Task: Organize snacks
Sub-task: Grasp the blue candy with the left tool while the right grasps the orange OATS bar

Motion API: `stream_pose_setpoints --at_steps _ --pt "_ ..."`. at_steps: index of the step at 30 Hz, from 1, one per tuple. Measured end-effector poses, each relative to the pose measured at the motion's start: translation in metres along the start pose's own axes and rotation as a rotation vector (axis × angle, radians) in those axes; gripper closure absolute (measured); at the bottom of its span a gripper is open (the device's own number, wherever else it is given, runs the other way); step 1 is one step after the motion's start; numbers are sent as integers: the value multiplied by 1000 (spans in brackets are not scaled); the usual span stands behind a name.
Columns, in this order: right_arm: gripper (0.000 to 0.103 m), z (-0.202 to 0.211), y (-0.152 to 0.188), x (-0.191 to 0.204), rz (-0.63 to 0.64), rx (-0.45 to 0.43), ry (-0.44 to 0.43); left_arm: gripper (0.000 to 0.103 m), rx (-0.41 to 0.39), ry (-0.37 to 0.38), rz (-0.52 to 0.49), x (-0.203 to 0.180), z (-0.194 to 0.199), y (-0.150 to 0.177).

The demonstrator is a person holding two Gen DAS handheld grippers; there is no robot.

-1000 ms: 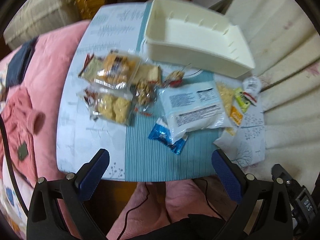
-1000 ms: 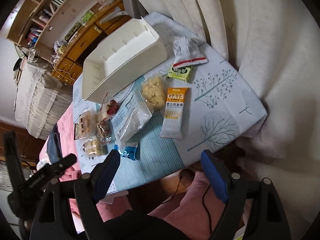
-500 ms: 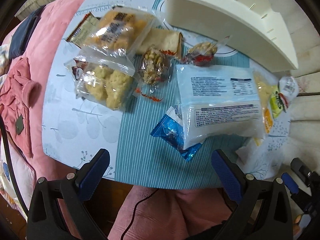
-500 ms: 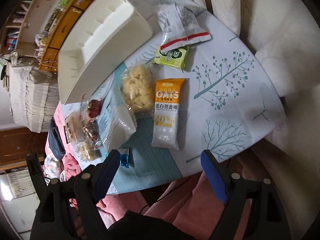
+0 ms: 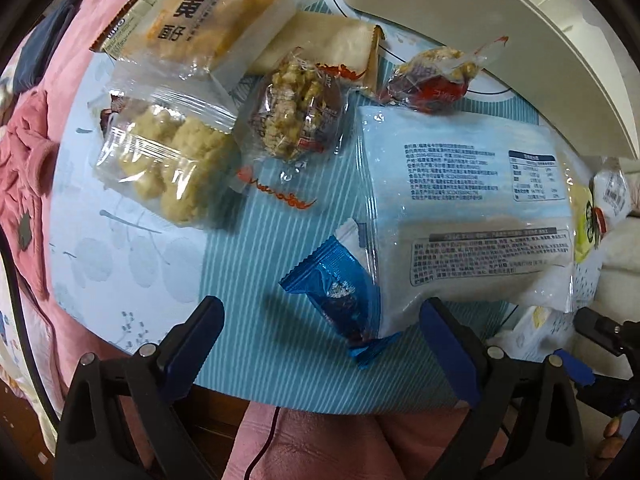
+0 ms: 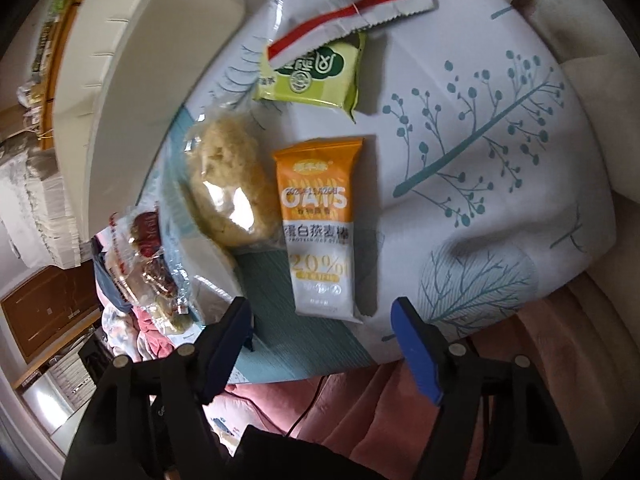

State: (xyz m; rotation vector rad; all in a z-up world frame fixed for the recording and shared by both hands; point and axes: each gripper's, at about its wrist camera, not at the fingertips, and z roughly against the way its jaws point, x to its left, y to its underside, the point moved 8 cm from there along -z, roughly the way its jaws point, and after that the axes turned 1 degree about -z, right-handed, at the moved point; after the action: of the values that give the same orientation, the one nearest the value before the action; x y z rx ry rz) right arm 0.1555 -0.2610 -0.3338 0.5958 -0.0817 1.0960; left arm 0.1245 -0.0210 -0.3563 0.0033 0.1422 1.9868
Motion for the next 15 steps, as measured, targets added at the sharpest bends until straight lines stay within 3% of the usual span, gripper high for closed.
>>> stream_pose_setpoints --at_steps 7,15 --pt "38 -13 -14 6 15 59 52 9 8 14 51 -1 -17 -8" --pt "47 -18 -24 9 27 82 93 23 13 56 82 -1 -37 -7"
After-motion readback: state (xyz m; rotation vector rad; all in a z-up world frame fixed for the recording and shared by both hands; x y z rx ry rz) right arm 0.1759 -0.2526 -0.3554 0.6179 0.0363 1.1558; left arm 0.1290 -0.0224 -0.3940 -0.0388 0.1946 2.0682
